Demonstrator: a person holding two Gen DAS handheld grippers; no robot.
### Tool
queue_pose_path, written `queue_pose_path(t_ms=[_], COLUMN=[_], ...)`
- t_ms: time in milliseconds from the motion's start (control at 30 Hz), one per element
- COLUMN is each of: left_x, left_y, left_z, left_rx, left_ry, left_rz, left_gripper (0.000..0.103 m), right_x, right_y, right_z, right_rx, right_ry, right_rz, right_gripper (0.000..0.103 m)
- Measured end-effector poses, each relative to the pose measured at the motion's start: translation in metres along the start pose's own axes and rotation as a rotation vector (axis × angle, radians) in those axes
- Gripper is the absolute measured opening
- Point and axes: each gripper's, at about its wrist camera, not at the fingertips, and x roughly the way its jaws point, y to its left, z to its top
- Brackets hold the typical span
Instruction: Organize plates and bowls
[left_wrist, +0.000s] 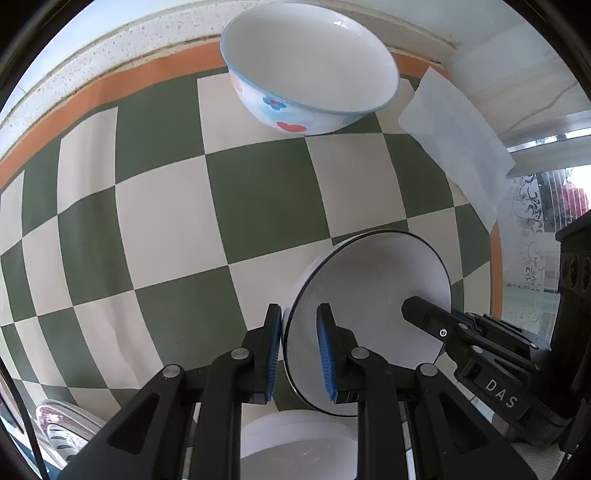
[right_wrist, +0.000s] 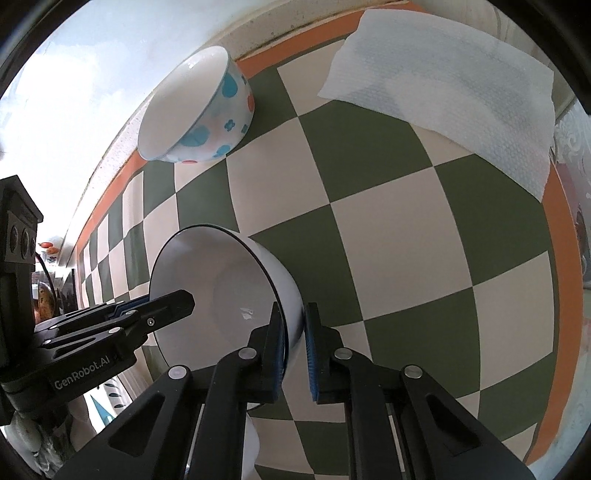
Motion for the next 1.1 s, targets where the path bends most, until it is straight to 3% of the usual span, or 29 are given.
queue_pose_path(t_ms=[567,900,1100], left_x=[-0.046,-0.098,-0.098], left_y=[-0.004,0.007,0.022], left_z=[-0.015,-0.064,-0.098], left_rx=[0.034,0.063,0.062], left_ry=[-0.042,-0.118,-0.116], left_rz=[-0.032,-0.067,-0.030], left_gripper=[0.017,0.017,0.017], right_x=[-0.026,-0.076,-0.083], right_y=[0.006,0.039,0.051], right_z=[-0.012,-0.048,-0.084], right_rx=[0.021,-0.040,-0.072], right_ry=[0.010,0.007,0.038], right_rz=[0.036,0.059,0.077], right_gripper=[0.010,0.012,0.012])
